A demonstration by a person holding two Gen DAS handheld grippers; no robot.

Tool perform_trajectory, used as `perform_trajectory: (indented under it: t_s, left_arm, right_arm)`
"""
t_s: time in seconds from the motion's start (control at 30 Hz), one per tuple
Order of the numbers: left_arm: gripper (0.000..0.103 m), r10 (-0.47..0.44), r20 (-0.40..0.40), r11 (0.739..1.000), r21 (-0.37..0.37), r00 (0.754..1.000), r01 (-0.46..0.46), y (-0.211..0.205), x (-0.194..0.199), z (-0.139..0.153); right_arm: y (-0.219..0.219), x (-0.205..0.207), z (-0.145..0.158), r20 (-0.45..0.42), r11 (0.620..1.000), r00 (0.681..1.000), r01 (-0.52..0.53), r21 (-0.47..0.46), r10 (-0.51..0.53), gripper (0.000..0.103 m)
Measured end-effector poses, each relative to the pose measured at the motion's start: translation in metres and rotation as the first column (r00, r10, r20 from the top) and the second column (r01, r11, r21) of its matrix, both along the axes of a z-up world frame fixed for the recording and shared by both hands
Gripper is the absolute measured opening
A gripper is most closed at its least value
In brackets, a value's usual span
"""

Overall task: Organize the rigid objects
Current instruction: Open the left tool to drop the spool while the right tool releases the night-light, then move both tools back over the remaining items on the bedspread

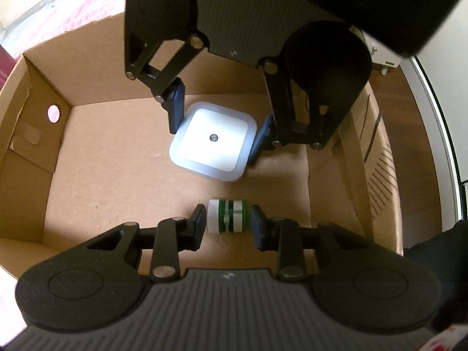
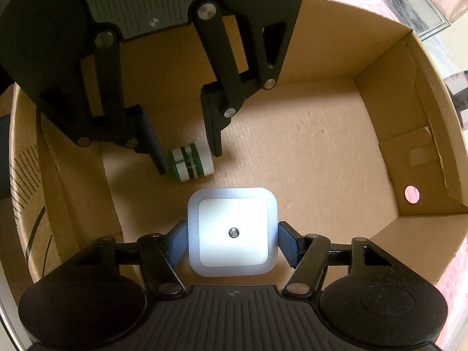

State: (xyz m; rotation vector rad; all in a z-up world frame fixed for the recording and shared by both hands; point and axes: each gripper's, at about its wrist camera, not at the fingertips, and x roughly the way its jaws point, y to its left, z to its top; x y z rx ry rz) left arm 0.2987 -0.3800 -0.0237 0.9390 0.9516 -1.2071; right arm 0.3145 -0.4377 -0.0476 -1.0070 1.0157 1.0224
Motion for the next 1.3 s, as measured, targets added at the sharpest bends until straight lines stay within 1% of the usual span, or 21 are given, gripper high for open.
perform_trajectory:
  t_s: [0.37,0.57,0.67,0.77,0.87,0.93,1.0,1.1,1.17,1.23,1.27,1.3]
  left_arm:
    - [0.029,0.045,0.03,0.996,-0.079,0.999,-0.043,0.022,-0.003,0.023]
    - [0.029,0.069,0.046,0.992,-0.105,0.997,-0.064,0.03,-0.012,0.033]
    - [0.029,0.089,0.054,0.989,-0.124,0.995,-0.081,0.037,-0.015,0.041]
    - [0.029,0.116,0.063,0.982,-0.156,0.991,-0.105,0.046,-0.019,0.052]
    - [0.029,0.145,0.073,0.974,-0.188,0.987,-0.129,0.055,-0.024,0.065]
    - [0.029,0.166,0.082,0.966,-0.212,0.983,-0.146,0.062,-0.029,0.073]
    - [0.029,0.184,0.087,0.958,-0.237,0.979,-0.159,0.071,-0.036,0.082]
    - [0.029,0.221,0.099,0.943,-0.276,0.97,-0.186,0.086,-0.047,0.095]
    - [0.029,0.25,0.104,0.93,-0.301,0.963,-0.209,0.098,-0.055,0.103]
    - [0.029,0.285,0.108,0.914,-0.328,0.952,-0.237,0.111,-0.062,0.112]
    - [0.029,0.304,0.108,0.905,-0.343,0.946,-0.252,0.118,-0.065,0.116]
    - [0.029,0.324,0.107,0.895,-0.357,0.94,-0.267,0.126,-0.069,0.119]
  right_arm:
    - [0.011,-0.011,0.001,0.039,0.998,0.999,-0.026,-0.064,0.028,0.062]
    - [0.017,-0.018,0.015,0.066,0.996,0.997,-0.033,-0.085,0.039,0.062]
    - [0.016,-0.021,0.024,0.081,0.995,0.996,-0.019,-0.093,0.026,0.062]
    - [0.011,-0.026,0.036,0.11,0.997,0.994,0.005,-0.08,0.003,0.062]
    - [0.006,-0.033,0.054,0.143,0.998,0.989,0.053,-0.032,-0.048,0.062]
    - [0.002,-0.039,0.067,0.182,0.996,0.979,0.089,0.004,-0.088,0.062]
    - [0.0,-0.044,0.08,0.217,0.99,0.966,0.13,0.052,-0.138,0.062]
    - [-0.004,-0.06,0.103,0.257,0.969,0.939,0.192,0.154,-0.227,0.062]
    - [-0.001,-0.072,0.122,0.275,0.939,0.91,0.249,0.238,-0.311,0.062]
    - [0.001,-0.082,0.136,0.271,0.896,0.878,0.304,0.322,-0.395,0.062]
    - [0.002,-0.088,0.143,0.261,0.866,0.856,0.339,0.366,-0.446,0.062]
    - [0.006,-0.092,0.149,0.246,0.842,0.843,0.361,0.401,-0.478,0.062]
